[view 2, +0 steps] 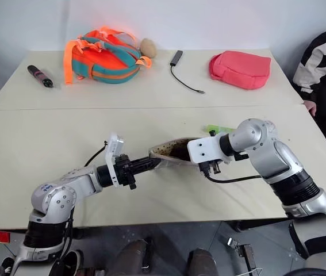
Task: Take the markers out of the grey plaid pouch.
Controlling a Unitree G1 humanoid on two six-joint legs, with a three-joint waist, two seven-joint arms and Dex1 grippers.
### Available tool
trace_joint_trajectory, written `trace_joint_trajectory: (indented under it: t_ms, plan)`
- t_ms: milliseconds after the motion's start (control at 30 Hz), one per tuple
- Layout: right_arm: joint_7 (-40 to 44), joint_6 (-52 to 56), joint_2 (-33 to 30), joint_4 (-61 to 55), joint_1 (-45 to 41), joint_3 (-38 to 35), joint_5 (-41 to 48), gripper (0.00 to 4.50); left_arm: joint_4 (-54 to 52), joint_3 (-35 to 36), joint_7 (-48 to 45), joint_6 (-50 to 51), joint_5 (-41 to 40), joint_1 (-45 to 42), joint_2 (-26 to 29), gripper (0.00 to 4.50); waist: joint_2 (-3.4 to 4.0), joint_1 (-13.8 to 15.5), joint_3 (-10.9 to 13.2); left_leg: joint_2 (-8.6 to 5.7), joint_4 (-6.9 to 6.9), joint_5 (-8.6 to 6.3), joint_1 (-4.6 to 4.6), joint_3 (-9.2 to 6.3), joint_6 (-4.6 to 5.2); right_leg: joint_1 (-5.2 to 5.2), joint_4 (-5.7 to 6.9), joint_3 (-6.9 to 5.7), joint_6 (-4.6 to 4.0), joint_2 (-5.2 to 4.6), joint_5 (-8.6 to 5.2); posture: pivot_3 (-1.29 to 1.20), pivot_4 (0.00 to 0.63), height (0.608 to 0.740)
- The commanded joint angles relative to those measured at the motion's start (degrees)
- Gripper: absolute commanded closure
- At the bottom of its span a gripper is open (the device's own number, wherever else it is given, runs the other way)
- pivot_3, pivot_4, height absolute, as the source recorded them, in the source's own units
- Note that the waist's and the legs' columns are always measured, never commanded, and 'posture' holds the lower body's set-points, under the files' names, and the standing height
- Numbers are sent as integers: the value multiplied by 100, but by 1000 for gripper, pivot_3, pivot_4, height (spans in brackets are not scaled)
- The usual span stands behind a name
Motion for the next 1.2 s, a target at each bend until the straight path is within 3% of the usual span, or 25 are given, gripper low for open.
trace_joint_trajectory:
  t_ms: [33,467,1067,1200]
  plan:
    - [-106,-193,44,15,-104,-55,-81,2488,-286,38,0,-86,-75,1,-24,4500,0,1,0,0,0,0,0,0,0,0,0,0,0,0,0,0,150,740]
    - [-800,-528,562,597,-114,161,-759,2488,-297,35,139,290,-445,-36,-302,4500,0,-3,0,0,0,0,0,1,0,1,0,0,0,0,0,0,150,740]
    - [-1421,-1106,1099,1382,-41,510,-1454,2488,-377,-11,138,328,-416,108,-223,4500,-5,-121,-3,5,0,1,8,-2,-2,5,4,4,-1,8,0,0,150,740]
    - [-1367,-956,1087,1223,-24,340,-1334,3336,-372,30,175,307,-398,76,-228,4500,-5,-150,-4,10,0,-1,12,-6,-6,8,3,5,-2,15,1,0,150,740]
